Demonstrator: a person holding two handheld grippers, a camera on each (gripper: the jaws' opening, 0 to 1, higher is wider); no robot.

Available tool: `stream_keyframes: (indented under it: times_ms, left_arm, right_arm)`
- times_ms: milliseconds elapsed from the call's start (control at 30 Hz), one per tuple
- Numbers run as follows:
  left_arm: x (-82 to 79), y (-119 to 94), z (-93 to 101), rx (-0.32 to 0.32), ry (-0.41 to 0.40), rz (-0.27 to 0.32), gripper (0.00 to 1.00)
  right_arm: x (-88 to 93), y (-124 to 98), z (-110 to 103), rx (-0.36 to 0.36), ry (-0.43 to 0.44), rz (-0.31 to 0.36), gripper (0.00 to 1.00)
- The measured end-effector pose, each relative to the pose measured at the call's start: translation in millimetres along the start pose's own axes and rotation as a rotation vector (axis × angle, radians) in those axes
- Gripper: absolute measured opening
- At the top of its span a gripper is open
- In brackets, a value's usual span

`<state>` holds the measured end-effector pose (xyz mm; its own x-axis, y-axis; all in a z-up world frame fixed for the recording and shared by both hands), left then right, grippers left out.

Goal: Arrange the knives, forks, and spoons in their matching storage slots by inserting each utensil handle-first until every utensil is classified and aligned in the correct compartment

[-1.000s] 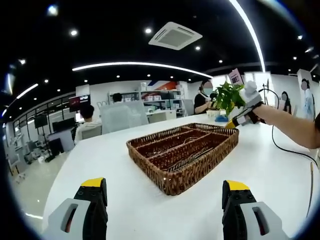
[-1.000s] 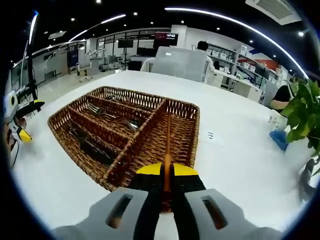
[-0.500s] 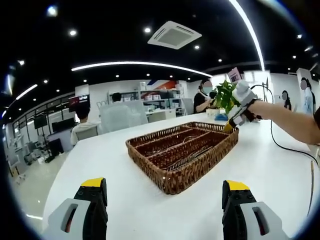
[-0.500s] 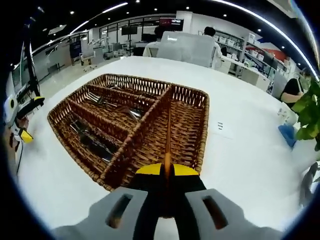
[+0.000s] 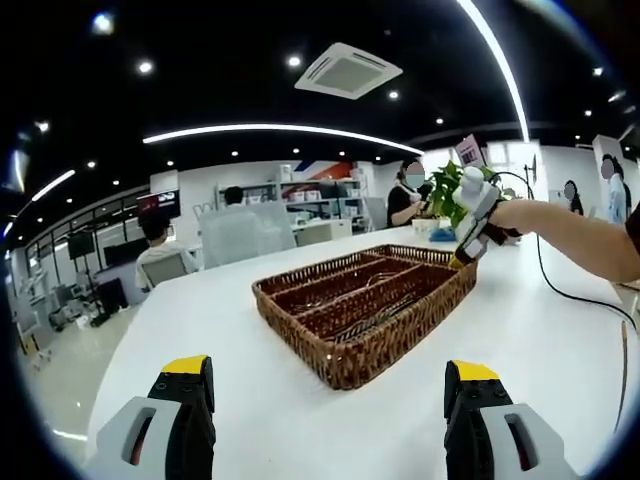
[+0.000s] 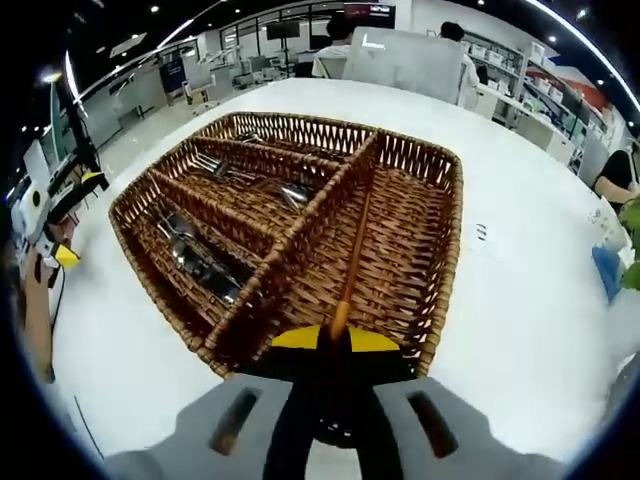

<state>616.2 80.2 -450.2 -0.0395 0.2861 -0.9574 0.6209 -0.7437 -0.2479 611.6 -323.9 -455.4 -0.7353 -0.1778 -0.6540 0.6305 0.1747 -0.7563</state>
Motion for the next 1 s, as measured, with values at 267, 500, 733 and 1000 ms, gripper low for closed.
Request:
stream_keyframes:
  times_ms: [267,500,733,1000]
  left_arm:
    - [0.8,-0.2,-0.8,-0.006,0.0,-0.001,1.0]
    - [1.0,0.3,0.1,-0.001,0.001,-0.005,1.0]
    - [-0.7,-0.4,0.1,0.005,-0.005,0.009,1.0]
    - [-5.5,-5.8,-1.0,0.015,-0.033,0.035,1.0]
  right_arm:
    - [-6.0,-7.5,-3.8,0.022,-0.076,0.151,0.29]
    - [-16.6,-32.3,-8.4,0.012,-0.128,0.296,0.75]
    - [-15.1,-59.2,-17.5,-0.024,-0.211,0.448,1.0]
    - [0.4,-81.6,-20.8,-0.032,-0.202,0.51,1.0]
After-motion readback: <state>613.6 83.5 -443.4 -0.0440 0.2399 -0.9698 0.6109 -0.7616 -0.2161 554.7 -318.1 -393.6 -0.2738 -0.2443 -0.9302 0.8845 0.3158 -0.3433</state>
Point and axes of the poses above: the point that each gripper's makers call its tool centre point, and the gripper's own axes: y roughly forward along the fingers, z roughly to its right, x roughly out of its underside, the point moved 9 cm from there along -y, roughly backward along the fingers, and after that the axes turned 2 degrees about y, right-handed, at the moved point
